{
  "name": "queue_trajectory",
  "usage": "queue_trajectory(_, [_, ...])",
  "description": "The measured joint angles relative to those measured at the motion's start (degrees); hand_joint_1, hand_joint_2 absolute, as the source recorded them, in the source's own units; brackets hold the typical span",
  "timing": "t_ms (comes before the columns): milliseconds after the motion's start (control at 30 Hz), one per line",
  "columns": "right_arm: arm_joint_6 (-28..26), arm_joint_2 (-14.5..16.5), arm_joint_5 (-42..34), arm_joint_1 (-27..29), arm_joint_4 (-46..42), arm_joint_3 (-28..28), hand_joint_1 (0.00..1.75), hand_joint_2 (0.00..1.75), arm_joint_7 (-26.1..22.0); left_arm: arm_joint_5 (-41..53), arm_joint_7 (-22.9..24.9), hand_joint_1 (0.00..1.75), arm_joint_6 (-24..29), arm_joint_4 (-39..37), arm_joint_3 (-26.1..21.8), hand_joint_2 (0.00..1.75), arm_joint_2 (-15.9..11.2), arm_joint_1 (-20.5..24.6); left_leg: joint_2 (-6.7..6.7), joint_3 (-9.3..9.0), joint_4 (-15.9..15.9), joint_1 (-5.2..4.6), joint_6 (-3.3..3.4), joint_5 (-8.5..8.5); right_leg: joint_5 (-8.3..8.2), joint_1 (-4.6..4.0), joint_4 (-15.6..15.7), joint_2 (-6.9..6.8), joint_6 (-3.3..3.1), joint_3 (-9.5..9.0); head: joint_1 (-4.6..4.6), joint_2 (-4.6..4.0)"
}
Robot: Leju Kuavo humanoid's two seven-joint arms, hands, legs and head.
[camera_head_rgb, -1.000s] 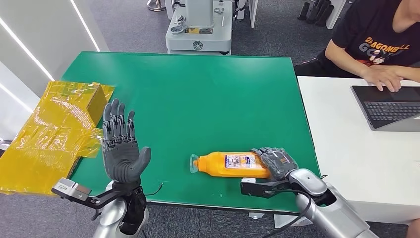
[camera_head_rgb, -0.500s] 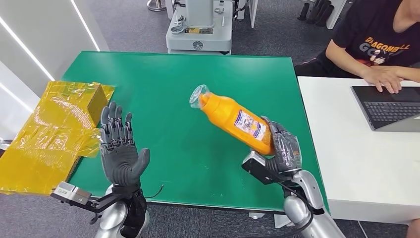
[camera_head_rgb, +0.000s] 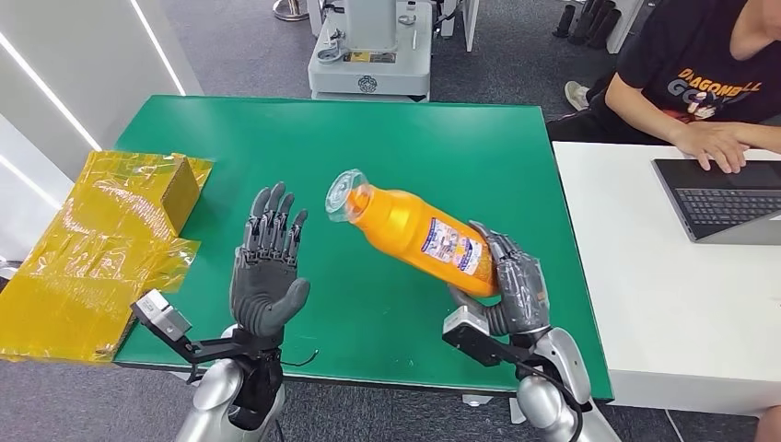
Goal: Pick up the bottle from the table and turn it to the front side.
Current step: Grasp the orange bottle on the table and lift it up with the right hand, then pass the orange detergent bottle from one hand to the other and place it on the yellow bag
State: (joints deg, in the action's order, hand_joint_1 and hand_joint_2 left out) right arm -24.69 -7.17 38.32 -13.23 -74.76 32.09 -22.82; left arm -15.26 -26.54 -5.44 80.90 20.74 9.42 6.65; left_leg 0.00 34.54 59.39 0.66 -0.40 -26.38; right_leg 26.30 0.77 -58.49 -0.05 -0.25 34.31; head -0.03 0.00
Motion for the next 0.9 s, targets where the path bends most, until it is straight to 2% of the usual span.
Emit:
queue_trajectory(300, [5.4,3.5,-1.0,-3.5,2.3,3.6,1.75,1.75,-1.1,2.0,0.8,0.0,-0.2,-1.7,1.4,1.75,-0.4,2.7,0.02,0.0,0.0,0.0,0.0,0.0,0.0,0.0,0.0,0.02,0.0,0.0,-0.01,0.0])
queue_trajectory(500, [9.2,5.6,-1.9,-5.8,5.4,5.6,1.75,1.75,-1.8,2.3,1.0,0.0,-0.3,-1.7,1.7,1.75,-0.3,2.9,-0.01,0.02,0.0,0.0,0.0,0.0,0.0,0.0,0.0,-0.01,0.0,0.01,0.01,0.0])
queue_trajectory(733, [17.0,7.4,-3.6,-10.0,10.2,8.1,1.75,1.75,-3.5,3.6,0.6,0.0,0.0,-2.2,1.5,1.75,-0.3,2.9,0.01,0.01,0.0,0.0,0.0,0.01,0.0,0.0,0.0,0.0,0.0,0.01,0.0,0.0])
queue_trajectory(900, [20.1,8.6,-4.3,-12.7,14.2,9.5,1.75,1.75,-3.8,3.3,0.4,0.0,-0.6,-3.1,1.0,1.75,-0.3,2.9,0.01,0.01,0.0,0.0,-0.01,0.01,0.0,0.0,0.0,0.0,0.0,0.0,0.01,0.0])
